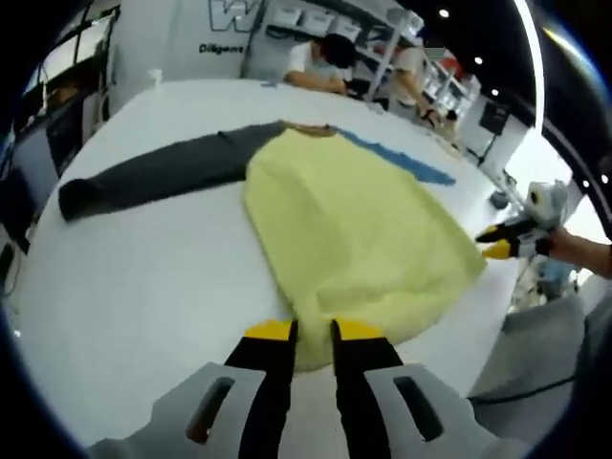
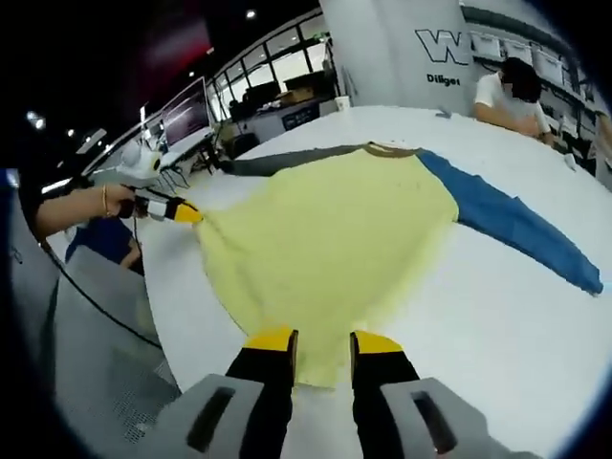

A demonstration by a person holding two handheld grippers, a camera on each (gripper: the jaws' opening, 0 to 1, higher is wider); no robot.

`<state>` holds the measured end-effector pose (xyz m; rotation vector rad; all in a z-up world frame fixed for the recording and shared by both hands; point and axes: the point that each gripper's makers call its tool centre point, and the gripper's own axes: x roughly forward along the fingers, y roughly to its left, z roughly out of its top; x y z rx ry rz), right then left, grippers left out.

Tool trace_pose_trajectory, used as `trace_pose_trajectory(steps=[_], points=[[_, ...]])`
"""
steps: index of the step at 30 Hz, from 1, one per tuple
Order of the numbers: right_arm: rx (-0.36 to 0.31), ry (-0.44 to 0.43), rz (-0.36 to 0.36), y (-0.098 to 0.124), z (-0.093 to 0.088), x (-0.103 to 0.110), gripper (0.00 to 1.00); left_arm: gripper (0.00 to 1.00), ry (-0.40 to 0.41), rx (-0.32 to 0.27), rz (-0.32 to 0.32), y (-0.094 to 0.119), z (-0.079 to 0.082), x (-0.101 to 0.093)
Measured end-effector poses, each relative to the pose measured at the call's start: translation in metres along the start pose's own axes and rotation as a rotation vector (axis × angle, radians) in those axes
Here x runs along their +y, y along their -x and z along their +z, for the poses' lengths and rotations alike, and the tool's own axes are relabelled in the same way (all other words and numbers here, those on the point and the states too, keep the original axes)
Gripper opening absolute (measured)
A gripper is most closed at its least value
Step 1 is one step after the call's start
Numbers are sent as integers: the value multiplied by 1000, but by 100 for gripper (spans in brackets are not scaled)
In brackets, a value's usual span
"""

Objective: Fold the garment on the visible template until the final outline fits inside the template.

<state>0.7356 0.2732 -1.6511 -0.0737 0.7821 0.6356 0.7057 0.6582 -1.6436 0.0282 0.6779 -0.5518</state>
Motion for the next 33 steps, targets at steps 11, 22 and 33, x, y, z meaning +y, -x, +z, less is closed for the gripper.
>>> trace_pose_trajectory(steps=[11, 22, 33], points=[[61, 59, 146, -6, -36, 95, 22, 13, 20, 67, -60, -3, -38, -49], [-47, 1, 137, -2, -16, 108, 0, 3, 34, 103, -33, -8, -21, -44], [-111, -45, 148, 21, 21, 111, 0, 2, 149, 85, -7, 13, 8, -37]])
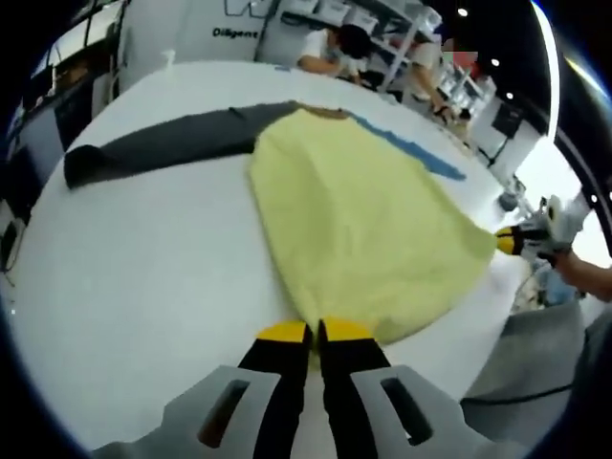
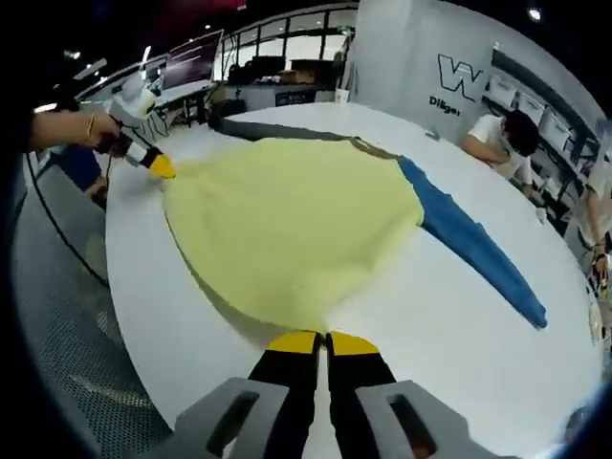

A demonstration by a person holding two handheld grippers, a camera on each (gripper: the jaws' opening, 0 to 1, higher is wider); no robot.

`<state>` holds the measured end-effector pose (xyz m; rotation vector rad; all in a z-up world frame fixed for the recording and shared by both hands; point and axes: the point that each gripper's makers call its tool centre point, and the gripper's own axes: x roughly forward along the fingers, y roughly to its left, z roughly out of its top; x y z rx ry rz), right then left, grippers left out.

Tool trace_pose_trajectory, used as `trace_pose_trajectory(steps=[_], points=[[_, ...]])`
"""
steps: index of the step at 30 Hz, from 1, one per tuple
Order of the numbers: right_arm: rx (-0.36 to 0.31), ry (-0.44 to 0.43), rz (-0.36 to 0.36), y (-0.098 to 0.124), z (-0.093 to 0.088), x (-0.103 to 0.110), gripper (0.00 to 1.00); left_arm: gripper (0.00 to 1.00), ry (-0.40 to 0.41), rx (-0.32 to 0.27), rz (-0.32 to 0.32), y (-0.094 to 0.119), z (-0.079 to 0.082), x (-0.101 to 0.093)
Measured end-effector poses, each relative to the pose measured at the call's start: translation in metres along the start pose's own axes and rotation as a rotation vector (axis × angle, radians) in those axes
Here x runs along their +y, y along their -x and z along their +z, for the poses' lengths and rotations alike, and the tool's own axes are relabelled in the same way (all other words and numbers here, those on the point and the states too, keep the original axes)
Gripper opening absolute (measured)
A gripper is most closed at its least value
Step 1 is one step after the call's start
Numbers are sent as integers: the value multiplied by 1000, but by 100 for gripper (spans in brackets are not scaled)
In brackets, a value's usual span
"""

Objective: Fold the garment on the visible template until the final outline fits inside the template.

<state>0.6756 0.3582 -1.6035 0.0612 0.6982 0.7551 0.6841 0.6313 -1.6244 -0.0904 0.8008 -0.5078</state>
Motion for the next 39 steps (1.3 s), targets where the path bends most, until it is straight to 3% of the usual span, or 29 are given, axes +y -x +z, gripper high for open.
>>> trace_pose_trajectory(steps=[3, 8, 10, 13, 14, 15, 17, 19, 22, 25, 27, 28, 32, 36, 38, 39], points=[[62, 21, -6, -4, -18, 0, 0, 2, 23, 28, 10, -3, -20, 4], [102, 25, -23, -4, -36, -3, 0, 2, 33, 57, 21, -3, -35, 8], [215, 124, -76, 2, -63, -11, 0, 2, 39, 58, -1, -5, -41, 8], [249, 167, -82, 6, -74, -3, 0, 2, 15, 103, -4, -8, -54, 4], [264, 197, -90, 8, -78, -3, 0, 2, 23, 102, -8, -9, -57, 1], [270, 171, -72, 2, -93, -3, 0, 2, 23, 115, -8, -12, -60, -4], [293, 208, -89, 2, -101, -8, 0, 2, 21, 112, -3, -12, -62, -1], [261, 212, -149, 1, -95, -20, 0, 2, 35, 110, 7, -10, -61, 1], [267, 254, -158, 2, -93, -27, 0, 2, 69, 113, 10, -7, -61, 3], [199, 274, -221, 14, -73, -31, 0, 2, 95, 122, 19, -7, -63, 4], [231, 423, -314, 30, -65, -41, 0, 2, 104, 110, 35, -4, -60, 4], [199, 423, -329, 32, -62, -40, 0, 2, 106, 102, 39, -2, -59, 4], [179, 448, -353, 41, -55, -35, 0, 2, 108, 83, 39, 5, -55, 1], [200, 577, -379, 52, -52, -29, 0, 2, 113, 62, 40, 9, -51, -1], [187, 620, -393, 59, -47, -23, 0, 2, 104, 55, 43, 14, -49, -1], [192, 608, -366, 63, -44, -14, 0, 2, 100, 46, 38, 20, -48, -6]])
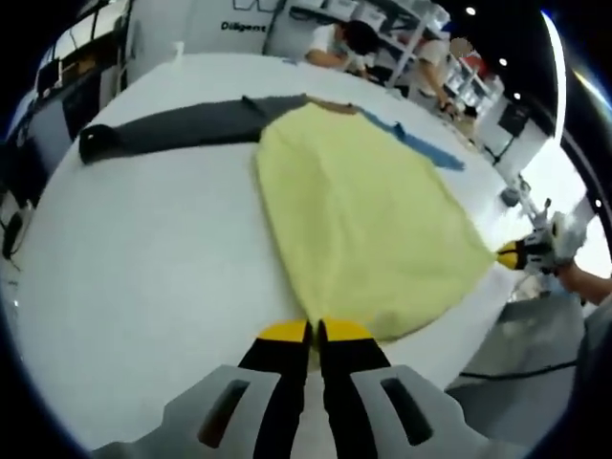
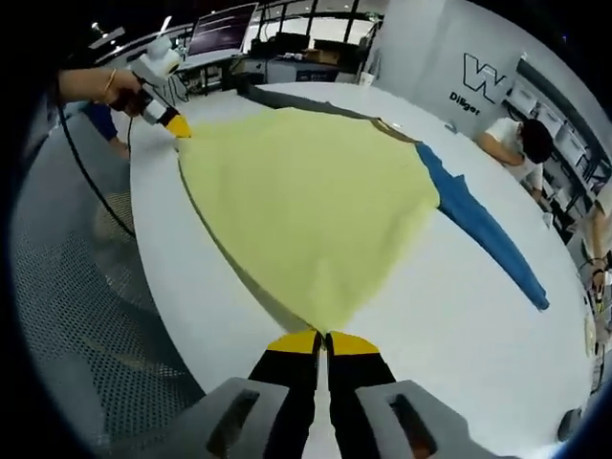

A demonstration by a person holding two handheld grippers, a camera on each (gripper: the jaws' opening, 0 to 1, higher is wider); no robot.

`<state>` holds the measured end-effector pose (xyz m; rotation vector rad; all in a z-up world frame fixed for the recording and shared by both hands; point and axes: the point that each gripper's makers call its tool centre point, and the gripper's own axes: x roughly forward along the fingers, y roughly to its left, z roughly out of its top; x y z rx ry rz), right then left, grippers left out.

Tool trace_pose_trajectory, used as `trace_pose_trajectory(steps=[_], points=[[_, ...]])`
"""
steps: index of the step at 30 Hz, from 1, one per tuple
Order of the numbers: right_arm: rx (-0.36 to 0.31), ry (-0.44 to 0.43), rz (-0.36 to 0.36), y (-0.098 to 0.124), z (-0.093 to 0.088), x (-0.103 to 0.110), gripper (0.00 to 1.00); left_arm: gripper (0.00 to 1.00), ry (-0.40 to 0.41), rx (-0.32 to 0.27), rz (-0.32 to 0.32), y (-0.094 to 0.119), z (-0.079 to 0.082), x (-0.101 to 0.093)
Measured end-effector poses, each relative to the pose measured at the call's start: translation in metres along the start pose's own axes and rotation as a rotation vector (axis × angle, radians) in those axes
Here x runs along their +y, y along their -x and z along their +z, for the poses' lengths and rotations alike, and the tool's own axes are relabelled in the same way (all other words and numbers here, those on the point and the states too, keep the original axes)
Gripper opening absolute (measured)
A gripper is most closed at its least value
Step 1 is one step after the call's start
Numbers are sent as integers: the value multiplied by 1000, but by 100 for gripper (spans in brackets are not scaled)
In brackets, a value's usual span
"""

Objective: Fold the garment on the visible template until the final outline fits inside the template.

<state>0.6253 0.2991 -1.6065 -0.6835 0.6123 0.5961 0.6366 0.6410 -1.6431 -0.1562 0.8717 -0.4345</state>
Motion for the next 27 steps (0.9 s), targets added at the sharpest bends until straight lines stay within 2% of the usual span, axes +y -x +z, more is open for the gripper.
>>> trace_pose_trajectory(steps=[1, 2, 3, 4, 10, 16, 18, 19, 21, 23, 25, 27], points=[[14, -18, 38, -8, -10, 6, 0, 2, -1, 9, 1, -2, -4, 1], [21, -22, 46, -10, -13, 8, 0, 2, -2, 18, 2, -4, -9, 2], [58, -15, 76, -19, -29, 17, 0, 2, -1, 45, 17, -6, -19, 5], [71, -57, 99, -20, -33, 25, 0, 2, 4, 55, 18, -7, -25, 6], [105, -158, 163, -23, -57, 42, 0, 3, 19, 88, 34, -9, -39, 11], [110, -165, 193, -20, -60, 51, 0, 2, 14, 104, 16, 4, -40, 6], [101, -170, 203, -15, -57, 50, 0, 2, 15, 102, -1, 8, -35, 7], [90, -164, 209, -9, -50, 48, 0, 2, 13, 97, -7, 12, -31, 4], [80, -141, 221, -9, -50, 48, 0, 2, 2, 81, -18, 18, -22, -2], [87, -124, 234, -9, -50, 51, 0, 2, -16, 103, -12, 14, -27, -1], [101, -119, 244, -12, -53, 55, 0, 2, -14, 145, 10, 7, -40, 7], [108, -120, 254, -12, -56, 58, 0, 2, 4, 149, 14, 5, -45, 7]])
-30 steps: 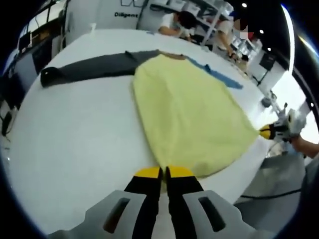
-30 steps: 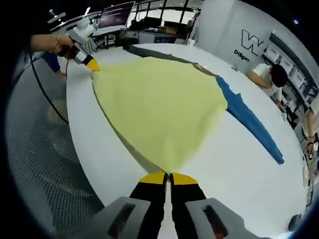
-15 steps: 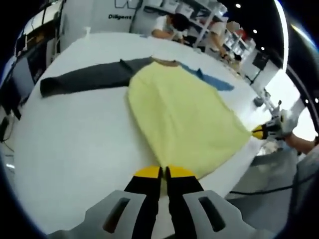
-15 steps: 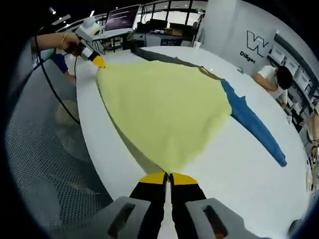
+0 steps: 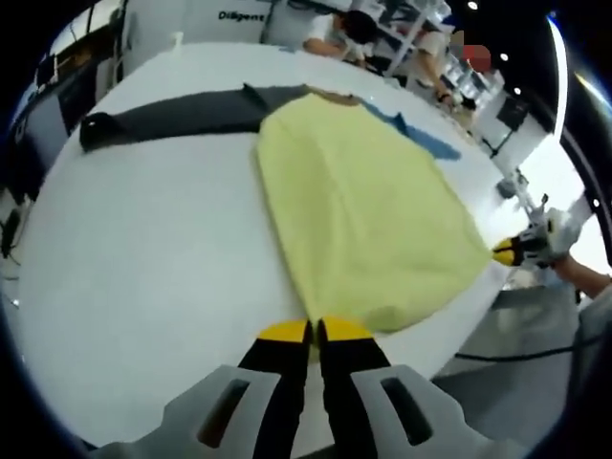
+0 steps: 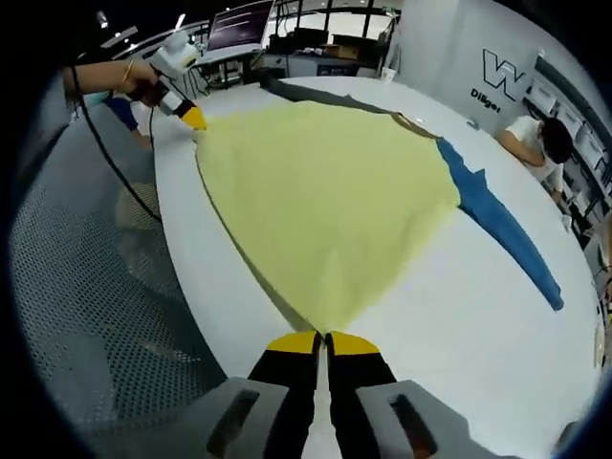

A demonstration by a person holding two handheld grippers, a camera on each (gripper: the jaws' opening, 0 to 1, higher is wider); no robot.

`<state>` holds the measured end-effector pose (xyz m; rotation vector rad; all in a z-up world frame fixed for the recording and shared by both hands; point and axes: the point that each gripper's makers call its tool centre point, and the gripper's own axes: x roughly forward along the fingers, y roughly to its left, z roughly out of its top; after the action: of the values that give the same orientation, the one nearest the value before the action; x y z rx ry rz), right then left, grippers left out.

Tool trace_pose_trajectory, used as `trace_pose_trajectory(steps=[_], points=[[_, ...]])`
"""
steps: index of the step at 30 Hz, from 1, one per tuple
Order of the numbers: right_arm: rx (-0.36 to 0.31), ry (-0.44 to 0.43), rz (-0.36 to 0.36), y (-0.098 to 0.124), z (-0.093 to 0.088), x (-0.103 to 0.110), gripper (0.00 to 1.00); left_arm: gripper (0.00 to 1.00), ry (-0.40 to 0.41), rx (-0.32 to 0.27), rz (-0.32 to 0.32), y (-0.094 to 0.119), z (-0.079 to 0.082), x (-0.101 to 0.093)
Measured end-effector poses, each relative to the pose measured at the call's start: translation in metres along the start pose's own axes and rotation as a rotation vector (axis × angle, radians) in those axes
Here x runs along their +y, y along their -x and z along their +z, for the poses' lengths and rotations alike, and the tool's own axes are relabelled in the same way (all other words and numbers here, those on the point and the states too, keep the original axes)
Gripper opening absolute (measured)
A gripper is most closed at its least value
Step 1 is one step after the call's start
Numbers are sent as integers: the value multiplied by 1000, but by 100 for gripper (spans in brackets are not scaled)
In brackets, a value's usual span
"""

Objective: Fold the garment on the visible template until the final outline fits inside the template.

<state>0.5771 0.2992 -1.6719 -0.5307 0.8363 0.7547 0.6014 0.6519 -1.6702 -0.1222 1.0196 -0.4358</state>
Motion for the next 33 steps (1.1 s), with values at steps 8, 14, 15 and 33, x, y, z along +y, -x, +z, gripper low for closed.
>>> trace_pose_trajectory(steps=[8, 14, 15, 33], points=[[27, -18, 39, 0, -16, 11, 0, 2, 36, 8, -9, 1, -19, -3], [2, -61, 38, 10, -9, 10, 0, 3, 76, -33, -72, 18, -1, -12], [2, -62, 39, 10, -9, 10, 0, 3, 75, -33, -72, 19, 0, -12], [-145, -486, 0, 21, 6, -23, 3, 3, 59, -59, 183, 28, -7, 57]])
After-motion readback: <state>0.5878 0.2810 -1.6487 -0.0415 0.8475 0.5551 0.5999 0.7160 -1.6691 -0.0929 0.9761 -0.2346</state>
